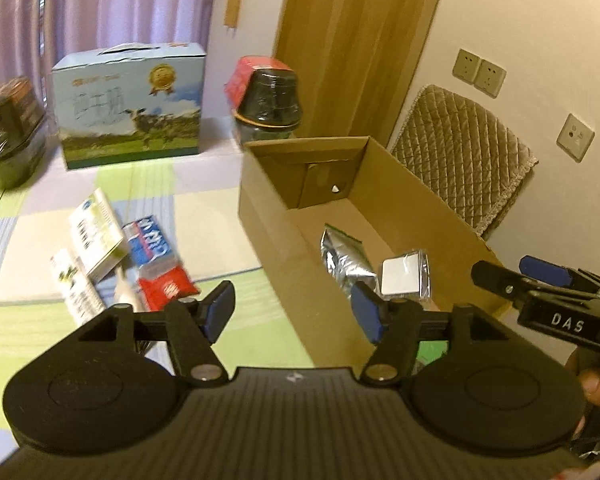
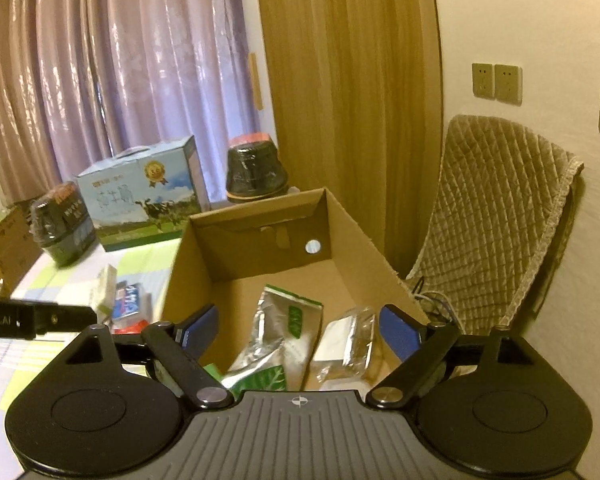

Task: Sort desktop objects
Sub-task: 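Open both tools to drop the foil bag and clear bag into the box, then withdraw both open tools from the box toward the items on the table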

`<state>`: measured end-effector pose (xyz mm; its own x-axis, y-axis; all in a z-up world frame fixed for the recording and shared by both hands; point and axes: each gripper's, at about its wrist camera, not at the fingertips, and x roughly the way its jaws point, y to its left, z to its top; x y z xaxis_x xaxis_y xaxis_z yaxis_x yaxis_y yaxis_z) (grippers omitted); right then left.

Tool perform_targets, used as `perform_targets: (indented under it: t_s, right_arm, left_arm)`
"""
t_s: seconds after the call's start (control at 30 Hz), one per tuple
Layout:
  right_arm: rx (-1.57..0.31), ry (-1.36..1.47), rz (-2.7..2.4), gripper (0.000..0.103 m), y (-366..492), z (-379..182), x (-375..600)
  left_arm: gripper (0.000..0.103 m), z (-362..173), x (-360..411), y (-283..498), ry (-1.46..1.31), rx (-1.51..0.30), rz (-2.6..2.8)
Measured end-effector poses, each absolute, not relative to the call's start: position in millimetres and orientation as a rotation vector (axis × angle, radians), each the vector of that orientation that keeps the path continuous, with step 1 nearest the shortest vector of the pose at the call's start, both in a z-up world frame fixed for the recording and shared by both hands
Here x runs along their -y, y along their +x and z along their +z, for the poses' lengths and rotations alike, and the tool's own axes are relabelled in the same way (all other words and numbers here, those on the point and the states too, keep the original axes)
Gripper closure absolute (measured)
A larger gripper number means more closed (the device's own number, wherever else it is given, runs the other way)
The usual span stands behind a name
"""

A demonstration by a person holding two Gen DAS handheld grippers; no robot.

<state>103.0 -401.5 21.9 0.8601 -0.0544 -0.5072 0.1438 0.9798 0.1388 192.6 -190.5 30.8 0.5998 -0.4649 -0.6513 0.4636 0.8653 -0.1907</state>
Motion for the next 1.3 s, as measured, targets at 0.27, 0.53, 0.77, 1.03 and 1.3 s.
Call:
perform_targets:
  t_s: [0.27,0.53,0.77,1.03,1.3]
  right_arm:
    - [-0.509,0.197,-0.024,0.007,70.5,37.3,357.2]
    - [-0.555,0.196,0.080,0.002,48.9,33.3,303.2]
    - [-0.633,0.181,0.145,0.002,39.5,15.4,265.4]
    - [-0.694,0.181,0.191,0.002,35.1,1.8,239.9]
    - [-0.711,0.190,0.211,0.002,39.5,-6.9,224.0]
  left_arm:
    - [0.021,31.4,138.0,149.1,-0.011,-0.766,-0.454]
    - [0.001,24.9,63.1,107.9,-0.067,-0.795,-0.357]
    - [0.001,19.9,15.3,86.5,-0.054,-0.817,-0.275]
    - [0.001,14.4,-15.6,78.2,-0.077,-0.828,-0.211]
    - [0.001,7.7,-24.1,79.2,-0.086,-0.841,-0.193]
